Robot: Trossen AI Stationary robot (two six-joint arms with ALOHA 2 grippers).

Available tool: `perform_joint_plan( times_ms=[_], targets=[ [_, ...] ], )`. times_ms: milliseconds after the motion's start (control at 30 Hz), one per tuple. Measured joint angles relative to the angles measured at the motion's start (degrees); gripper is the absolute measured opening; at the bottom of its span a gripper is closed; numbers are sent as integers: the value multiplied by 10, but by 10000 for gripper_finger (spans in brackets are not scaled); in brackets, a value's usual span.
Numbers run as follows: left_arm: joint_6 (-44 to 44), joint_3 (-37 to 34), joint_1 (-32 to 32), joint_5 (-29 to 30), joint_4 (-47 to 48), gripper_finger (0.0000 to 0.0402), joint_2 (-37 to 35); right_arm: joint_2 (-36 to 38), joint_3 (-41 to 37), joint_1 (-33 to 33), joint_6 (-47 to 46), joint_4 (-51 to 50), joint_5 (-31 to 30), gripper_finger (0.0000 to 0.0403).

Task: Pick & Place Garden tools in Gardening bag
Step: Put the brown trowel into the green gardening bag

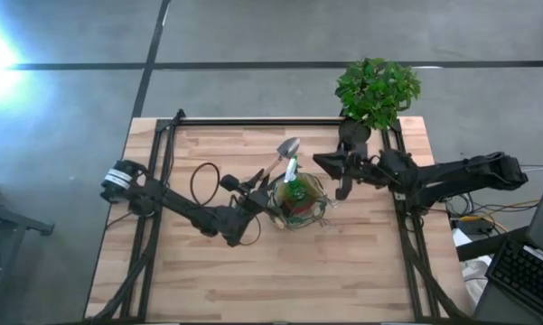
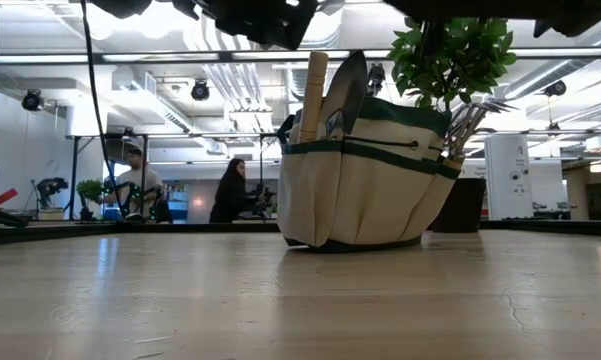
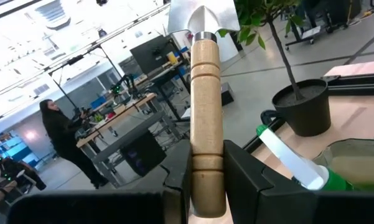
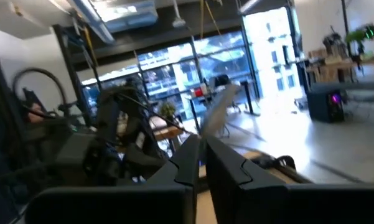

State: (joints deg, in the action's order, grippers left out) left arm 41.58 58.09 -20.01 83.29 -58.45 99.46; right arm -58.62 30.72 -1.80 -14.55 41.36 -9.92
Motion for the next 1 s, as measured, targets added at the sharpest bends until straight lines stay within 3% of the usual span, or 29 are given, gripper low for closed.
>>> perform_joint_plan(
  times_ms=[567,867,1000],
  targets=[
    [0,0,0,-12,2,66,0,-11,0,-33,-87,-4,-2,189],
    [-1,0,0,-18,2,66,-1,-12,0,-33,-90,-4,-1,204],
    [-18,0,0,-68,2,66,-1,-14,0,-33,-90,-2,-1,201]
  ],
)
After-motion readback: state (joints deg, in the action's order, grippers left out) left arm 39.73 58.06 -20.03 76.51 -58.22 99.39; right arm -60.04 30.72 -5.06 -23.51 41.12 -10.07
